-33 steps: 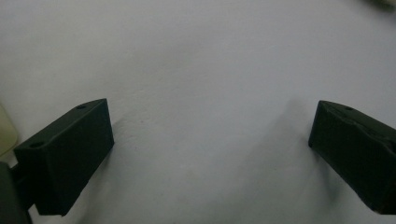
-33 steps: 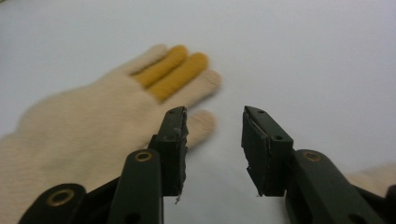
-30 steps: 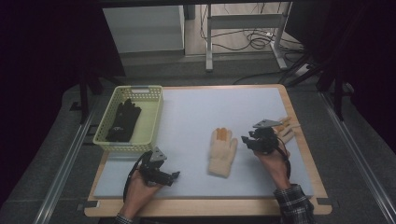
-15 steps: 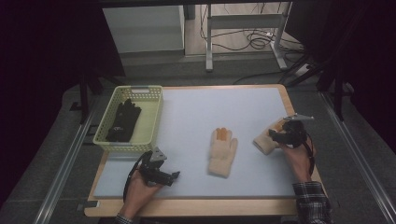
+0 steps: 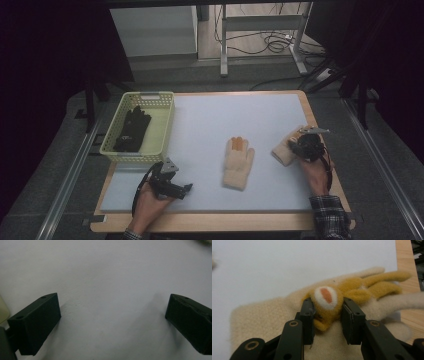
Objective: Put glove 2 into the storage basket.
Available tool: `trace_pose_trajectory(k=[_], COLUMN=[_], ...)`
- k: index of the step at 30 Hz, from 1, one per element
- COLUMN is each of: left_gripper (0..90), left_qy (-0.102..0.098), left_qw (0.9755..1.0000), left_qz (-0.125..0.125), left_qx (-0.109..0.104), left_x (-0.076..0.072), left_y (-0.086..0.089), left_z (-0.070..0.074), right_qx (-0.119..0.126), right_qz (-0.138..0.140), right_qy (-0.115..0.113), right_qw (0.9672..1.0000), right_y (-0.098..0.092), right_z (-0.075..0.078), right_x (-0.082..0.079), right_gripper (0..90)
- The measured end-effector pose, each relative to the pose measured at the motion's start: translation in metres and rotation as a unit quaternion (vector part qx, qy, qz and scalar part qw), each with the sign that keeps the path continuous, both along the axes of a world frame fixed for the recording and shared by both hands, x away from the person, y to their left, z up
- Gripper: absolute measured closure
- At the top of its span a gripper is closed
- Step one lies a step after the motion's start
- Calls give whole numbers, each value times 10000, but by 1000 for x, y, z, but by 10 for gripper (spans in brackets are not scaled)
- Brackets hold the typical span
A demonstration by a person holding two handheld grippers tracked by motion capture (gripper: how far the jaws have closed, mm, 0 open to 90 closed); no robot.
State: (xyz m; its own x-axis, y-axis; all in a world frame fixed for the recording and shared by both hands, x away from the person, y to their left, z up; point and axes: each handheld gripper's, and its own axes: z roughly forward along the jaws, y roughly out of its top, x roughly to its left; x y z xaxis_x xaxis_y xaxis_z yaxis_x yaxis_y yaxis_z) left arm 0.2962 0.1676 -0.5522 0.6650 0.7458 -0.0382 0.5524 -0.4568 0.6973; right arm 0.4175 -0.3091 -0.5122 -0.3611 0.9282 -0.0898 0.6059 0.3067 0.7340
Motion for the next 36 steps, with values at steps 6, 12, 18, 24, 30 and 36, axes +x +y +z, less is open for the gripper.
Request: trace_pose_trajectory(k=[6,12,18,24,30,36], left_gripper=[2,3,3,2,3,3], left_qy=[0,0,-7,-10,-11,-3], left_qw=[10000,10000,10000,10000,10000,10000], left_qz=[2,1,-4,6,5,1], left_qx=[-1,1,8,0,1,2], left_x=[0,0,0,0,0,0], left_y=[0,0,0,0,0,0], left_z=[0,0,0,0,0,0], right_qx=[362,579,802,893,720,394], right_qz=[259,719,1386,2080,2698,2746], right_qy=[-161,-294,-405,-317,-36,365], right_qw=[9989,9953,9863,9735,9602,9601], right_y=[0,14,41,81,127,153], right_z=[18,39,62,76,64,26], right_x=[-14,-33,-54,-67,-64,-51], right_gripper=[643,643,642,641,639,614])
